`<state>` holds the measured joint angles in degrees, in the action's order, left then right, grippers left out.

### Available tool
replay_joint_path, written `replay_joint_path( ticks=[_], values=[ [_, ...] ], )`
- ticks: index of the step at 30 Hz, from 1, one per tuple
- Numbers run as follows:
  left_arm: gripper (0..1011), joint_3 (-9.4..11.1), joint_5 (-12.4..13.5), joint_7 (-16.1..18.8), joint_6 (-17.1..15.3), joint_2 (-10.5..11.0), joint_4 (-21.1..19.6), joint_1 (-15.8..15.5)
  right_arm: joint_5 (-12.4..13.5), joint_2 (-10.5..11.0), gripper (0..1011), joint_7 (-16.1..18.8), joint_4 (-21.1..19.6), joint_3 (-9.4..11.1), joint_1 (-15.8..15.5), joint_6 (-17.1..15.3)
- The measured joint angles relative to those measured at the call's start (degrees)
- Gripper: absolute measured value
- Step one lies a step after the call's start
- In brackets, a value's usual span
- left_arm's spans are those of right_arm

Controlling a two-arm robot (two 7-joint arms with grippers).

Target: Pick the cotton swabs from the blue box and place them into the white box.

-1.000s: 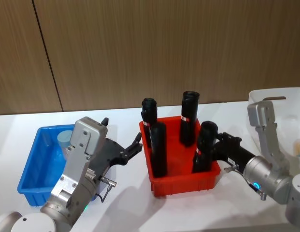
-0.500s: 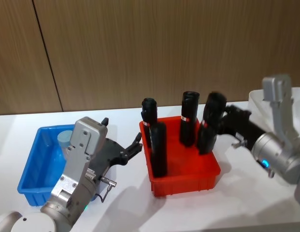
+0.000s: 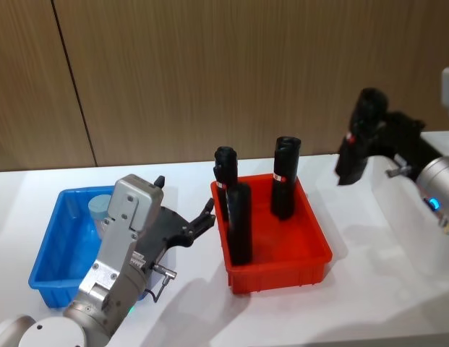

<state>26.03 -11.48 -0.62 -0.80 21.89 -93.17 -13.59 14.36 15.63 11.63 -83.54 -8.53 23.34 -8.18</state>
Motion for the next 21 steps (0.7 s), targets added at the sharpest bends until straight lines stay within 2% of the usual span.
replay_joint_path(
  ticks=[6,11,21],
  values=[
    [1004,0.0,0.0,0.0,0.0,0.0,0.0,0.0,-0.9,0.8,412,-2.5,1.8,1.4,1.9,0.3],
    [1004,0.0,0.0,0.0,0.0,0.0,0.0,0.0,-1.8,1.2,412,-4.3,4.9,2.4,3.9,1.0],
    [1004,0.0,0.0,0.0,0.0,0.0,0.0,0.0,-3.8,1.5,412,-6.3,15.1,3.6,9.1,3.3]
  ],
)
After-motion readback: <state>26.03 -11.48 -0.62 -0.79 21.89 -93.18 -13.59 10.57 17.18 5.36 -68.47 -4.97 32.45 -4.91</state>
